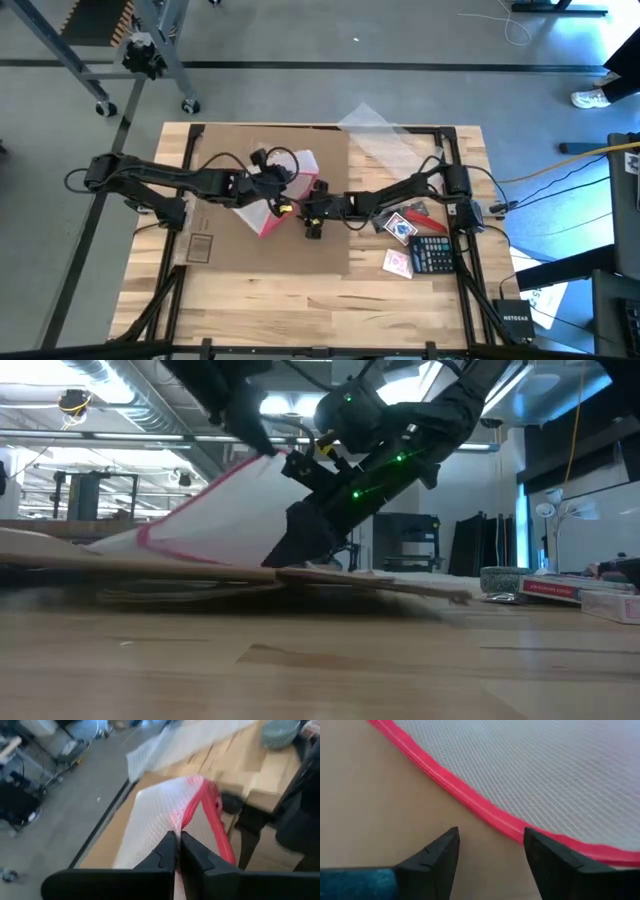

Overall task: Unpack boxes
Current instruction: Open the white pouch

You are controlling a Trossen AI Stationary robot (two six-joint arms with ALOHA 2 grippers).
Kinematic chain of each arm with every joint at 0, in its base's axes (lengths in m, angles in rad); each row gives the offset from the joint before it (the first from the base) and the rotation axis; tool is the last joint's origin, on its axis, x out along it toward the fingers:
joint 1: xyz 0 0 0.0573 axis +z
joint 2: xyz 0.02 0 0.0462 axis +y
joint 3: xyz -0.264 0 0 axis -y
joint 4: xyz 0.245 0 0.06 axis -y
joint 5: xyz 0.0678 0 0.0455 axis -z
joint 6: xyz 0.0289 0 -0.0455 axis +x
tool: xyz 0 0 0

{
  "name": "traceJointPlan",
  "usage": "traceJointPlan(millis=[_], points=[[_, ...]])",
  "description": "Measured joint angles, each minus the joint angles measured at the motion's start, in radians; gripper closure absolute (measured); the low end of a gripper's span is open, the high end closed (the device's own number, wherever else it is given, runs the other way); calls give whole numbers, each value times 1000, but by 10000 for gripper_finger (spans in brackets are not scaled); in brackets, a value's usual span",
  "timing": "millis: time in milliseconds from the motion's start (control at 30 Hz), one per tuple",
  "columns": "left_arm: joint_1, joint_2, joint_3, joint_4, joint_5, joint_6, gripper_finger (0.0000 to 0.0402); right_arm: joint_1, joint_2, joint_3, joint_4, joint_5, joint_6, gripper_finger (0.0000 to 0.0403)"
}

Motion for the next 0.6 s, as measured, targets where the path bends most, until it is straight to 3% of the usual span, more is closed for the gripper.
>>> traceJointPlan(millis=[233,600], points=[[0,5,-46,-1,3,-93,396,13,-25,3,13,-1,87,187],[0,4,-48,126,51,-76,395,18,3,94,217,100,-31,187]])
